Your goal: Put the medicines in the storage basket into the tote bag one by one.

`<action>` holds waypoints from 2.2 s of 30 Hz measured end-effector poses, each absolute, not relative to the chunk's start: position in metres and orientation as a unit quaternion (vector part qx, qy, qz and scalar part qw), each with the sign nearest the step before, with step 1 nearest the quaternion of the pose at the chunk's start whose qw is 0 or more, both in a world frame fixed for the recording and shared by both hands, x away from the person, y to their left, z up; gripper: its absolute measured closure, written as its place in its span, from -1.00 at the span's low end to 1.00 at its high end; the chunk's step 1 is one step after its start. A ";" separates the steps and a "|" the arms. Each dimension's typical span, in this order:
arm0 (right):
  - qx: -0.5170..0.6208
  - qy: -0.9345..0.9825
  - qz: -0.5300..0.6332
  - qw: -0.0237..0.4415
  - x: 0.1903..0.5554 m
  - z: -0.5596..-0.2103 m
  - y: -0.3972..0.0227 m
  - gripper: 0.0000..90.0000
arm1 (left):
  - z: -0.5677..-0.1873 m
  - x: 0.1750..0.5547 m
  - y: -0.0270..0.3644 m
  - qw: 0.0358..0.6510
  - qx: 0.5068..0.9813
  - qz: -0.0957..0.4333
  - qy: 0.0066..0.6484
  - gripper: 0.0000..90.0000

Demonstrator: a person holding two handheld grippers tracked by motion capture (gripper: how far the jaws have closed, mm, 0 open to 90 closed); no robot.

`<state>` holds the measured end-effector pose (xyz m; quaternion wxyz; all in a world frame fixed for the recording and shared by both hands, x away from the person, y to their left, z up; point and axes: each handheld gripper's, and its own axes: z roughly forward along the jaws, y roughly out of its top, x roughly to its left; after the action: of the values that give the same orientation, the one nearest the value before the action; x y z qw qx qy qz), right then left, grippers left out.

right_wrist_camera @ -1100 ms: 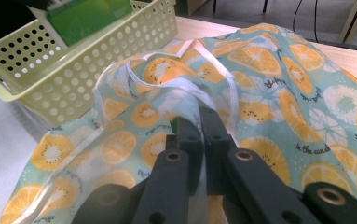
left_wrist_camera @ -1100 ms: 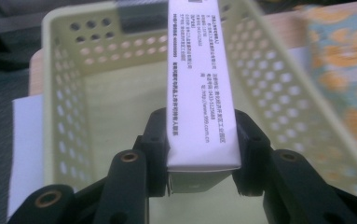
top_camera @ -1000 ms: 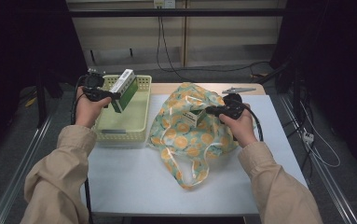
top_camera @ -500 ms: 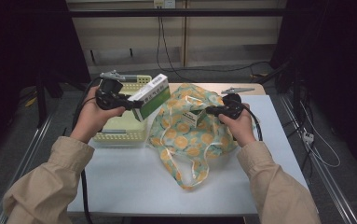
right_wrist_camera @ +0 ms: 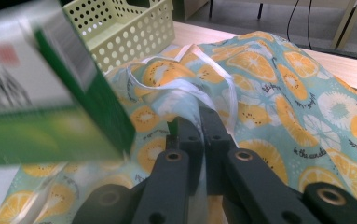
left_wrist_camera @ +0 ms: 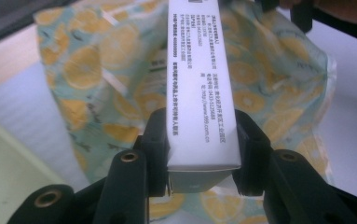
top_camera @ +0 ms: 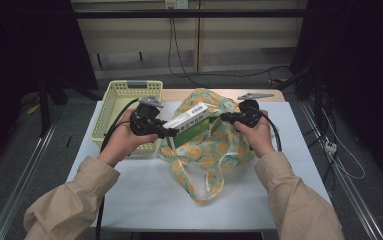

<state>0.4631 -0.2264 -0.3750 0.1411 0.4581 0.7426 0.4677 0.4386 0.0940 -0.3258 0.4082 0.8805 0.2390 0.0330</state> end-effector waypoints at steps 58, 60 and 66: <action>0.456 0.723 0.490 0.169 0.454 -0.340 -0.234 0.99 | -0.401 0.509 -0.040 0.445 0.844 0.051 0.294 0.24; 0.458 0.723 0.489 0.167 0.454 -0.342 -0.234 0.99 | -0.401 0.507 -0.040 0.430 0.846 0.060 0.309 -0.32; 0.456 0.724 0.492 0.159 0.452 -0.349 -0.232 0.99 | -0.395 0.489 -0.015 0.419 0.859 0.041 0.292 -0.56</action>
<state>0.4521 -0.2322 -0.3493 0.1594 0.4560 0.7240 0.4924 0.4890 -0.0147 -0.3953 0.4194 0.8586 0.2920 0.0412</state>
